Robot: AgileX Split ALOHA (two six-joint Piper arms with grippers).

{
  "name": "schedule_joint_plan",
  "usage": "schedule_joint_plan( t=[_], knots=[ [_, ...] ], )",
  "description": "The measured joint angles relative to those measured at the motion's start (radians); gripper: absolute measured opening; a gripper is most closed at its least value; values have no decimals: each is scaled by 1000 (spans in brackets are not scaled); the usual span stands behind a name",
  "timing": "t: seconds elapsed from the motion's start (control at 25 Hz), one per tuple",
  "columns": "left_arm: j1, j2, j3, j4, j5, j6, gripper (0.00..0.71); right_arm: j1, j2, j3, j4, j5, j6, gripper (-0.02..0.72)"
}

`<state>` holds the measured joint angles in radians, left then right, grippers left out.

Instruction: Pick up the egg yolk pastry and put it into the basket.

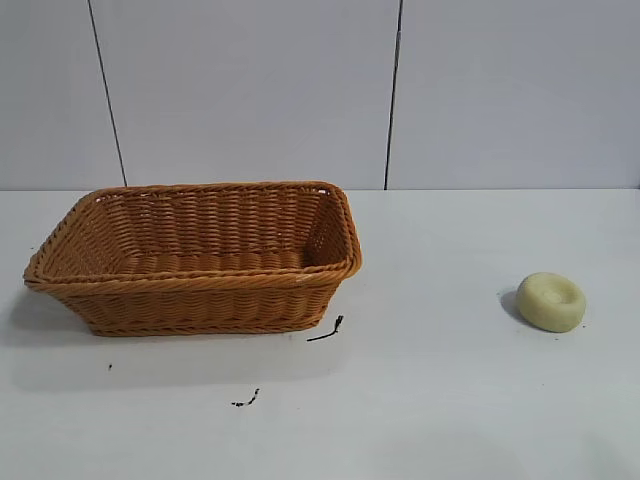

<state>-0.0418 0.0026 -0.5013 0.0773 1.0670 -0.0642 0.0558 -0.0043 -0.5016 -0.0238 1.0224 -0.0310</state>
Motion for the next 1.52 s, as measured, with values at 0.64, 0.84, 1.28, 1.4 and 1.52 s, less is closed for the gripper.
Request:
schedule_joint_plan(
  t=[0.64,0.84,1.28,1.4,1.52],
  knots=[
    [0,0,0,0,0,0,696,0,327,-129,3,-23,1,659],
    [0,0,0,0,0,0,696,0,731,-250,24,-62,1,664],
    [0,0,0,0,0,0,696,0,1484,-610,47,-79,4,664],
    [0,0,0,0,0,0,696,0,1640,-713,48,-82,4,664],
    [0,0,0,0,0,0,696,0,1770,-788,49,-100,4,664]
  ],
)
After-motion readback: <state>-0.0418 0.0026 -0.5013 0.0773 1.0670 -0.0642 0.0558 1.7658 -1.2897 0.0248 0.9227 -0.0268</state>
